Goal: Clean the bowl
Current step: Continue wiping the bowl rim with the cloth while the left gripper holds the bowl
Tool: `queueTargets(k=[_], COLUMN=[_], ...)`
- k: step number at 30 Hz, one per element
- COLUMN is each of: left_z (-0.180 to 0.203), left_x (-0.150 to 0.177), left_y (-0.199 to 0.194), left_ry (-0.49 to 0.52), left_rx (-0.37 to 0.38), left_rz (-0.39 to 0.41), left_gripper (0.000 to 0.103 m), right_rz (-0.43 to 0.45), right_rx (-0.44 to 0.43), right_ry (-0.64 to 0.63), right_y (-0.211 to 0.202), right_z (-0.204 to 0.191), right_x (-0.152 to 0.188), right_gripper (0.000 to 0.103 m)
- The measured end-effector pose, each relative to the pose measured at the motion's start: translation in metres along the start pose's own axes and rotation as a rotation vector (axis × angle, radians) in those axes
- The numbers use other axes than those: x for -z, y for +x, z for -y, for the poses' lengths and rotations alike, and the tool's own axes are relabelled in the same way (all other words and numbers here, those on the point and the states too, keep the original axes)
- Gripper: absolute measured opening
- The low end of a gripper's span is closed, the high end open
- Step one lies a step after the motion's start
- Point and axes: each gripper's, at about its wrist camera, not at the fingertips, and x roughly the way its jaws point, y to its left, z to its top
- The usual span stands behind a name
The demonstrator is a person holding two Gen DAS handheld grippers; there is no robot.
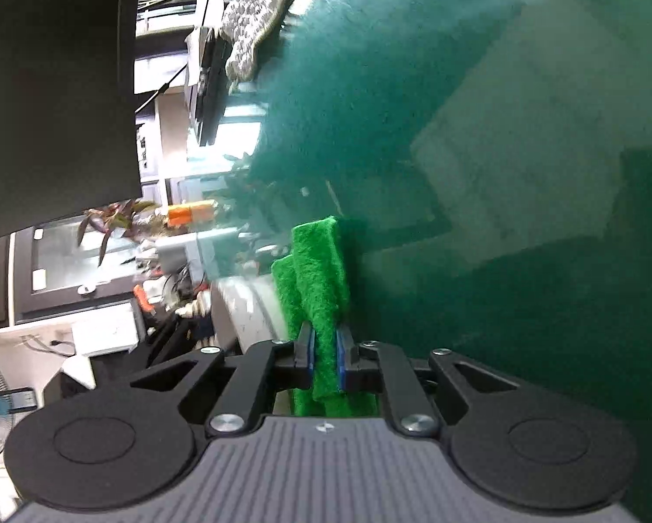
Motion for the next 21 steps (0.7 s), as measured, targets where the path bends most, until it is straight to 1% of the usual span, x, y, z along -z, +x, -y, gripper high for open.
queueTargets(k=[1, 3, 7, 10, 12, 15, 16, 18, 19, 21], left_z=[0.0, 0.001, 0.0, 0.002, 0.003, 0.002, 0.001, -0.004, -0.005, -0.012], left_x=[0.0, -0.001, 0.0, -0.001, 0.0, 0.003, 0.004, 0.006, 0.007, 0.008], left_y=[0.0, 0.0, 0.0, -0.001, -0.001, -0.002, -0.002, -0.001, -0.001, -0.001], left_ry=[0.0, 0.0, 0.01, 0.043, 0.083, 0.094, 0.088, 0.021, -0.003, -0.124], left_rx=[-0.002, -0.004, -0.002, 0.015, 0.043, 0.059, 0.064, 0.076, 0.079, 0.075], left_rz=[0.0, -0.003, -0.005, 0.004, 0.018, 0.037, 0.045, 0.051, 0.049, 0.037], left_gripper=[0.034, 0.034, 0.034, 0.036, 0.036, 0.037, 0.037, 0.037, 0.037, 0.038], right_rz=[0.013, 0.004, -0.009, -0.01, -0.006, 0.007, 0.011, 0.02, 0.042, 0.078], right_rx=[-0.02, -0.049, -0.041, -0.04, -0.036, -0.019, -0.013, -0.002, -0.003, -0.003], right_ry=[-0.018, -0.046, -0.108, -0.088, -0.066, -0.052, -0.047, -0.037, -0.029, -0.033], right_y=[0.01, 0.025, 0.039, 0.024, 0.011, 0.002, -0.001, -0.007, -0.011, -0.017], right_z=[-0.01, -0.021, -0.037, -0.026, -0.016, -0.007, -0.005, 0.001, 0.002, 0.001], right_x=[-0.012, -0.021, -0.026, -0.018, -0.011, -0.001, 0.002, 0.009, 0.015, 0.02], right_gripper=[0.01, 0.011, 0.012, 0.012, 0.012, 0.011, 0.012, 0.012, 0.012, 0.012])
